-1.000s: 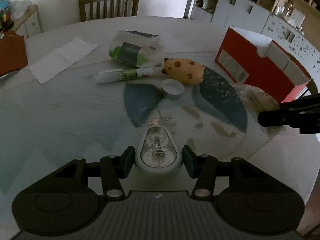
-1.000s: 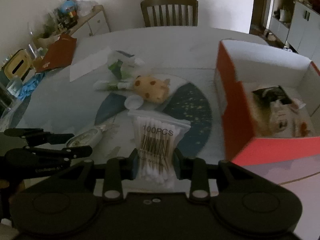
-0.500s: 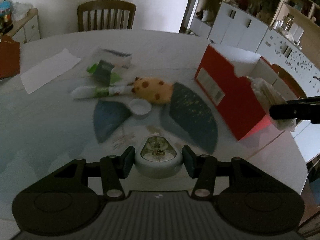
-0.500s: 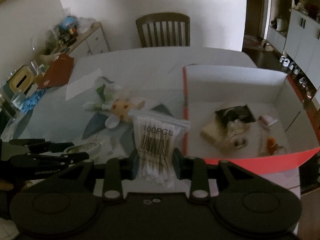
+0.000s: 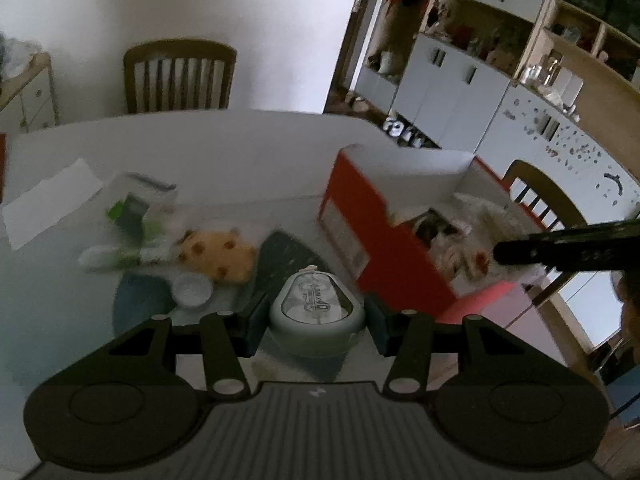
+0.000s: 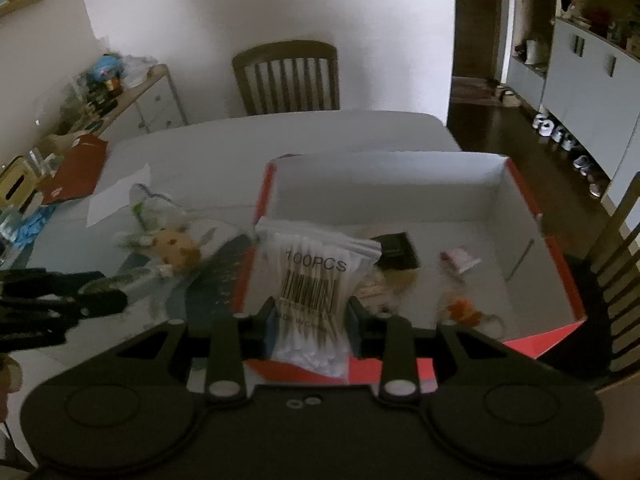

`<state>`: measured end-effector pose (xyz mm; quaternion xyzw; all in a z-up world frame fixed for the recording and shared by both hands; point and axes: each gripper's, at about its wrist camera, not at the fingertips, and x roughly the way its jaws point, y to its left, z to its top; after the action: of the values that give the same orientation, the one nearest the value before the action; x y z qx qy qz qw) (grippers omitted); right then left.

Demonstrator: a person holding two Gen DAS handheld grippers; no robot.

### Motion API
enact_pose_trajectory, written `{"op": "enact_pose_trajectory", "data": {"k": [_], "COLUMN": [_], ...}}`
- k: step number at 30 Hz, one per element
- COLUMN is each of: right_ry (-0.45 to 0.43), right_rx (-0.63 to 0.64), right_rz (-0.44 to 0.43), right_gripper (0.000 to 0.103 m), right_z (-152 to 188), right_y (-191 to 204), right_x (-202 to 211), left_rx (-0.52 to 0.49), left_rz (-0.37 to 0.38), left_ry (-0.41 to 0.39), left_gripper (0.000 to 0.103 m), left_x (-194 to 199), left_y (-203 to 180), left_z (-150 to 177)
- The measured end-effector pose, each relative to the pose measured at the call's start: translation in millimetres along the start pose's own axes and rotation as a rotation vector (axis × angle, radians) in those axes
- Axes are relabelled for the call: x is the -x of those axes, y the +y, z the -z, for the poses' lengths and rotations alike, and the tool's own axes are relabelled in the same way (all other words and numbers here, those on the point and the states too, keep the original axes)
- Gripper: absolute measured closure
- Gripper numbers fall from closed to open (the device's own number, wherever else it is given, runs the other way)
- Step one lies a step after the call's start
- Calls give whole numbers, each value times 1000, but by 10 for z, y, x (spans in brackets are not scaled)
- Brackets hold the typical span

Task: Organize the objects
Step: 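Carry the tape dispenser in the left tool and the swab bag in the right tool into the red box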

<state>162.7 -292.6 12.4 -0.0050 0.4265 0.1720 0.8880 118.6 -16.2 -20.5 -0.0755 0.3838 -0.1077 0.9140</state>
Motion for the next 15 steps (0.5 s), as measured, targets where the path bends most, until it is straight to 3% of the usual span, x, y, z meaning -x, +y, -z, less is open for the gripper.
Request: {"op": "enact_pose_trajectory", "data": {"k": [15], "right_ry": [-3], "right_rx": [-33], "right_rz": [84], "right_gripper": [70], "right_z": [-45], "right_y": [-746], "right_x": [-77], "left_rx": [-79], "left_rz": [56], "left_ry": [-64], "left_gripper": [53], "left_x": [-228], "left_y": [-700], "left_z": [-513]}}
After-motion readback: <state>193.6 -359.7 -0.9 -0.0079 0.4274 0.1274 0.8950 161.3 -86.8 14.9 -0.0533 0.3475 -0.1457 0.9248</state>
